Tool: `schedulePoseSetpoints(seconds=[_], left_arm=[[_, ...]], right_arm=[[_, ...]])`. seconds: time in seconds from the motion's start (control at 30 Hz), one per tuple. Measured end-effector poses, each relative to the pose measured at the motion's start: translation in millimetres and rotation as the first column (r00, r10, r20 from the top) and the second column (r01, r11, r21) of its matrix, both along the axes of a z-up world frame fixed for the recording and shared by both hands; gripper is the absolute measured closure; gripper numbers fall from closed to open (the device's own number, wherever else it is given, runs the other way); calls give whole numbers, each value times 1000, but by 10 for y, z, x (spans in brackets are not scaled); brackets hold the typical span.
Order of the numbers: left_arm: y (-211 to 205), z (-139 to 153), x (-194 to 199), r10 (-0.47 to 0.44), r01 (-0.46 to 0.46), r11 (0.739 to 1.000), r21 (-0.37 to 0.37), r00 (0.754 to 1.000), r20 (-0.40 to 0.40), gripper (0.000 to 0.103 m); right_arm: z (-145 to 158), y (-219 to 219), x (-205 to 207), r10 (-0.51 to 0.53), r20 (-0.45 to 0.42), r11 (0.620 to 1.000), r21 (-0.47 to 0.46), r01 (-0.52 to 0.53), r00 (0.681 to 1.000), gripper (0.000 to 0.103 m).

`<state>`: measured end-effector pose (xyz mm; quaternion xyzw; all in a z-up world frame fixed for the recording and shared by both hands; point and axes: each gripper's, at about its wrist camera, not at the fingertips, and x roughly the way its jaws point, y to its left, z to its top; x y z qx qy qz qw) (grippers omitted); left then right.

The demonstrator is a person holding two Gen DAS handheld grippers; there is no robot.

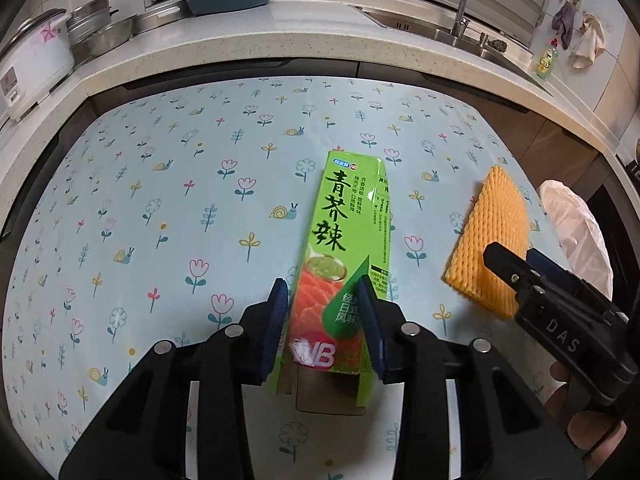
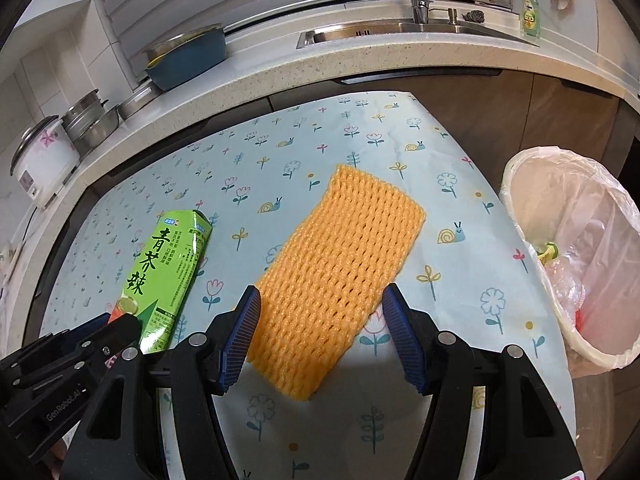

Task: Collect trash
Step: 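Grasp the green NB juice carton with the left gripper while the right grasps the flat orange mesh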

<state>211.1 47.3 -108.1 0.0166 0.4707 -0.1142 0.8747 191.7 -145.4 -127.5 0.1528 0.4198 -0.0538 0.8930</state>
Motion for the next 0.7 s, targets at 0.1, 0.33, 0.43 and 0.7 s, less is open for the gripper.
schedulePoseSetpoints(seconds=[0.1, 0.33, 0.43, 0.7], left_arm=[[57, -32, 49, 19, -20, 1000, -20, 1000, -19, 42], [-11, -170, 76, -7, 6, 1000, -22, 999, -51, 36], [-84, -160, 61, -31, 31, 1000, -4, 999, -35, 49], [-114, -32, 0, -28, 27, 999, -32, 1000, -8, 52]], right_arm=[[-36, 26, 45, 0, 0, 1000, -8, 0, 1000, 41], [-49, 66, 136, 8, 2, 1000, -20, -8, 1000, 53], [-47, 49, 138, 12, 7, 1000, -3, -12, 1000, 70], [59, 62, 61, 30, 41, 1000, 6, -31, 999, 84]])
